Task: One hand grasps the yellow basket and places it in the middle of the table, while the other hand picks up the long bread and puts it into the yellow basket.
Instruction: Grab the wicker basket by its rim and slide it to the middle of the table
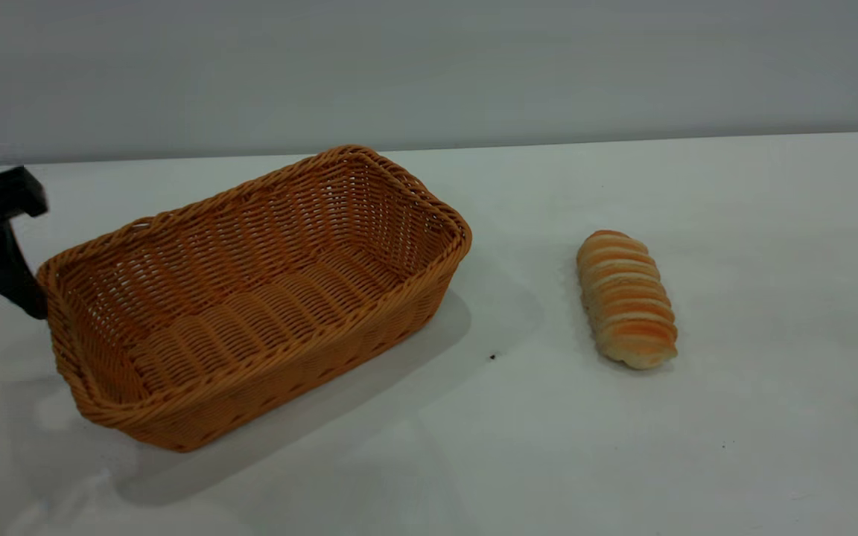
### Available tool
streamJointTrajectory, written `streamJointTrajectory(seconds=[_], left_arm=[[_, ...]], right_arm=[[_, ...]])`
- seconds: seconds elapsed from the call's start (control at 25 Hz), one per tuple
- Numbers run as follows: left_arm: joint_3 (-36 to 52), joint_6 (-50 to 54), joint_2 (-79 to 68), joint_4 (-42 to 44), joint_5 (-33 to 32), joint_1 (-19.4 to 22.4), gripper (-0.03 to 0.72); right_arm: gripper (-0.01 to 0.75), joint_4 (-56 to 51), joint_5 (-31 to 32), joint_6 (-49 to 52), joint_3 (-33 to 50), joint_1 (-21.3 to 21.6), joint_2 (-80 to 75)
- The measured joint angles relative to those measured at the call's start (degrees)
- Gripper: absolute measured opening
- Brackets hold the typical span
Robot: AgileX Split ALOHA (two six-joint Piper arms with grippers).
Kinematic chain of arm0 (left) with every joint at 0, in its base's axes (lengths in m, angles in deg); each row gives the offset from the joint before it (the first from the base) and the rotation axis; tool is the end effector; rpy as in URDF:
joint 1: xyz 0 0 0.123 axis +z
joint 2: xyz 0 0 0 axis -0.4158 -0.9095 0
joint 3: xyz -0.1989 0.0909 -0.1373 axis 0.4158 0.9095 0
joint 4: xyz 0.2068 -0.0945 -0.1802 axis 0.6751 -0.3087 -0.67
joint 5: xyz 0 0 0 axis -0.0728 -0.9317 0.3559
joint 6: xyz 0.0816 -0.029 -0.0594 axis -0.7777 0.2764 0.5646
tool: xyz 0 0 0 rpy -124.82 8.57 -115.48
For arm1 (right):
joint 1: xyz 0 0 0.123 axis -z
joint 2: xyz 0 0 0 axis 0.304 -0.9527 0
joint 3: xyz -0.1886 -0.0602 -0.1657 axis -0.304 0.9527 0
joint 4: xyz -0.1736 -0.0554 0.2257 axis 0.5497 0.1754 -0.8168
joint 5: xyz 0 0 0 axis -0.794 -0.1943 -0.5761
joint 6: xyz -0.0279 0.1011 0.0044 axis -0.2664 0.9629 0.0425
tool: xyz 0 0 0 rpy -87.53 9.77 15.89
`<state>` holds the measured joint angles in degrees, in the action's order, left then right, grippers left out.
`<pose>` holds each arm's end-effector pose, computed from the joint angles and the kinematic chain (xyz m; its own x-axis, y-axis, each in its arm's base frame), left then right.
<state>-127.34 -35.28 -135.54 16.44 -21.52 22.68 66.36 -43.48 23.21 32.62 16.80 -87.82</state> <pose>0.3067 -0.0150 0.0700 -0.7927 -0.4839 -0.3708 -0.4071 0.8729 -0.2688 0.1921 0.0292 0.2930 -0.5999 -0.1317 -0.7892 -0.2872 0.9561 0.0587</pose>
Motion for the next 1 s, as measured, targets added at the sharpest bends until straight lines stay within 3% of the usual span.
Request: streamJointTrajectory(seconds=[0.44, 0.8, 0.92, 1.0], left_arm=[[-8.61, -0.57, -10.17, -2.70, 1.00, -1.27, 0.540], [-9.52, -1.07, -19.04, -5.99, 1.70, -2.70, 0.536], [-9.52, -2.56, -20.58, -6.17, 2.08, -2.70, 0.458], [-9.52, -3.83, -20.84, -6.32, 2.26, -2.70, 0.308]], right_arm=[[0.375, 0.00, 0.32, -0.18, 0.00, 0.00, 0.00], [0.375, 0.06, 0.36, -0.23, 0.00, 0.00, 0.00], [0.375, 0.11, 0.36, -0.23, 0.00, 0.00, 0.00], [0.375, 0.11, 0.36, -0.23, 0.00, 0.00, 0.00]])
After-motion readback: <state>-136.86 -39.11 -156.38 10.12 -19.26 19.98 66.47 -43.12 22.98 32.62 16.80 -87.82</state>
